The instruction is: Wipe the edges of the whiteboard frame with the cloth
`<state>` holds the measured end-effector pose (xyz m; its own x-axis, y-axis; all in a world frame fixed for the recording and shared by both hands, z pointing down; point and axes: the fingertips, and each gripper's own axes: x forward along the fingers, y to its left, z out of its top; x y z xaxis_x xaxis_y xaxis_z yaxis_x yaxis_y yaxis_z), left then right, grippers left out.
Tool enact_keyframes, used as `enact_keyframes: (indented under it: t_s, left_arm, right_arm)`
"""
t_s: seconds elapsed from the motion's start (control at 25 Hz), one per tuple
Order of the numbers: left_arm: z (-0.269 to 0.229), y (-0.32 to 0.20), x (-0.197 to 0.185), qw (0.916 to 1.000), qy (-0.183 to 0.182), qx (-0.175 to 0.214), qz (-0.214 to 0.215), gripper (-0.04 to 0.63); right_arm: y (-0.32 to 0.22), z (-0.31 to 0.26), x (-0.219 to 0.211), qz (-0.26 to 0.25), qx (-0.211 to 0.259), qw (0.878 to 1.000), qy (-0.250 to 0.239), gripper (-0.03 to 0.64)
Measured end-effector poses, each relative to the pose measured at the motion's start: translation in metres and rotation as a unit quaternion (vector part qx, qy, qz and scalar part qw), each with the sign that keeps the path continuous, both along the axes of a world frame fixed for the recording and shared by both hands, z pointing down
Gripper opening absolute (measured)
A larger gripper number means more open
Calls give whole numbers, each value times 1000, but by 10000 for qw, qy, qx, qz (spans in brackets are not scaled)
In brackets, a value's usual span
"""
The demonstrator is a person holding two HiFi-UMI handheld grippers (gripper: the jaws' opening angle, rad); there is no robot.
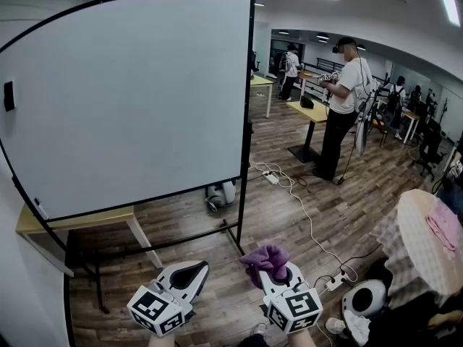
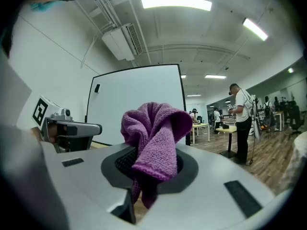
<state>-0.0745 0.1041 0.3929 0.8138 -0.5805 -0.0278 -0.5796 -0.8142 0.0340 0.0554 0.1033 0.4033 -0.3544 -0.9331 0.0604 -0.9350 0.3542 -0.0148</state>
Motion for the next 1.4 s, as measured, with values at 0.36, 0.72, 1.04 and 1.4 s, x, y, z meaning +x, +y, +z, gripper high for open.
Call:
enact_keyframes:
  t_s: [0.36,0.72,1.04,1.4]
  left_arm:
    - [-1,1,-1,10000,6,-21,-13,17]
    - [2,-2,-3,10000,-15,31,-9,17]
    - [-3,-7,-3,9999,-49,61,-124,17]
    - [-9,-35,16,9995,-34,109,-307,17]
  right_arm:
    - [2,-2,0,22,-3,10000,2,66]
    - [0,3,2,121,-3,9999,-33,67]
    - [-7,-1,4,41,5,9999,-162,67]
    - [-39,-7,24,-122,44,9998,-160,67]
